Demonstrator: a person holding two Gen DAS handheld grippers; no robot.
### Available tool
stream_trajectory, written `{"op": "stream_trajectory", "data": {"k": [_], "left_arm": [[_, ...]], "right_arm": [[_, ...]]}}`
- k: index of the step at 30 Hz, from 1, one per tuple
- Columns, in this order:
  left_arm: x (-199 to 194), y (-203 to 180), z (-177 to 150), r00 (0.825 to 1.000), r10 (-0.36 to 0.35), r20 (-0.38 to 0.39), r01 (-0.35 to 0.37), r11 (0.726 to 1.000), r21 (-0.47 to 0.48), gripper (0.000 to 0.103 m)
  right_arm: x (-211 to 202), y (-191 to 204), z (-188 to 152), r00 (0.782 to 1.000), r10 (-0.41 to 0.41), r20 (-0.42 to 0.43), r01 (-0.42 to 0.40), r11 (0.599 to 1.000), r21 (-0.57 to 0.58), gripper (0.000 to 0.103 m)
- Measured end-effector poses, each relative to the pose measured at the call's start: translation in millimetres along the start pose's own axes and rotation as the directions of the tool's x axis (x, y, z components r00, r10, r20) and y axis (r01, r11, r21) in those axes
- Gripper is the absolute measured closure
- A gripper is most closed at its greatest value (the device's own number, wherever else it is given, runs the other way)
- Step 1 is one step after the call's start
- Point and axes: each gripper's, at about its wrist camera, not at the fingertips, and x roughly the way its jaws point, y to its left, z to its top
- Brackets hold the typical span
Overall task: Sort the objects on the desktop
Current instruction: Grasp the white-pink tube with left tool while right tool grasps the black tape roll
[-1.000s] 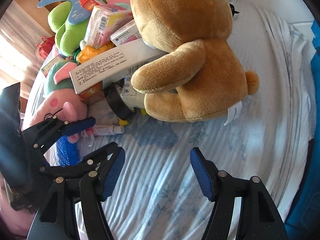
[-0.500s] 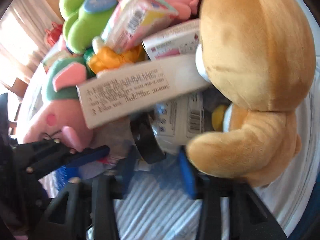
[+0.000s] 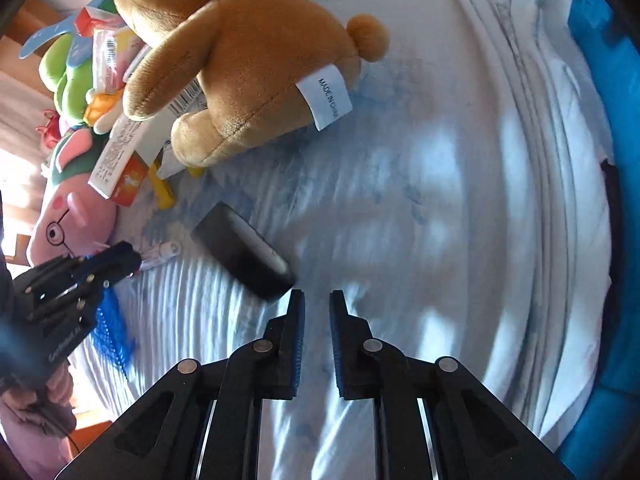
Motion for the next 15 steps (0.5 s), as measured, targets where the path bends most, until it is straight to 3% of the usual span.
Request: {"op": "stream_trajectory", "data": {"k": [3,5,7,9,12,13,14,15], "left_arm": [[-7.8,-3.4,-6.6,1.000,-0.006,0.011,0.006,0.999,0.039,0.086],[-5.7,-7.3,-13.0,1.000,0.025,0.001,-0.025,0.996,0.082,0.052],[0.8,-7.7,-22.4,0.998,0.060,-0.014,-0.058,0.992,0.114,0.045],[10.0,-5.9,-28.0,0.995,0.090,-0.043,-0.084,0.989,0.123,0.044],[10.8,1.6,-32.8,0.998,0.065,-0.014,-0.063,0.993,0.098,0.044],[11.3,4.3,-33.3,0.998,0.057,-0.006,-0.056,0.995,0.082,0.053],[11.0,5.8,-33.5,0.998,0.055,0.004,-0.055,0.996,0.073,0.070],[11.3,6.5,-33.2,0.999,0.051,0.003,-0.051,0.996,0.068,0.078]], "right_arm": [[-8.9,11.5,-0.8,0.999,0.017,0.033,-0.016,0.999,-0.027,0.078],[-11.8,22.0,1.5,0.999,0.010,0.051,-0.008,0.999,-0.052,0.060],[-10.7,31.2,4.8,0.998,0.005,0.055,-0.001,0.997,-0.075,0.055],[-9.4,37.2,7.4,0.998,-0.005,0.058,0.010,0.996,-0.089,0.055],[-10.0,40.5,10.5,0.997,-0.033,0.072,0.040,0.994,-0.102,0.050],[-9.7,40.3,12.1,0.996,-0.043,0.073,0.051,0.993,-0.104,0.044],[-8.9,39.8,14.3,0.996,-0.052,0.073,0.059,0.993,-0.104,0.041],[-7.9,39.4,16.6,0.995,-0.060,0.074,0.067,0.992,-0.103,0.041]]}}
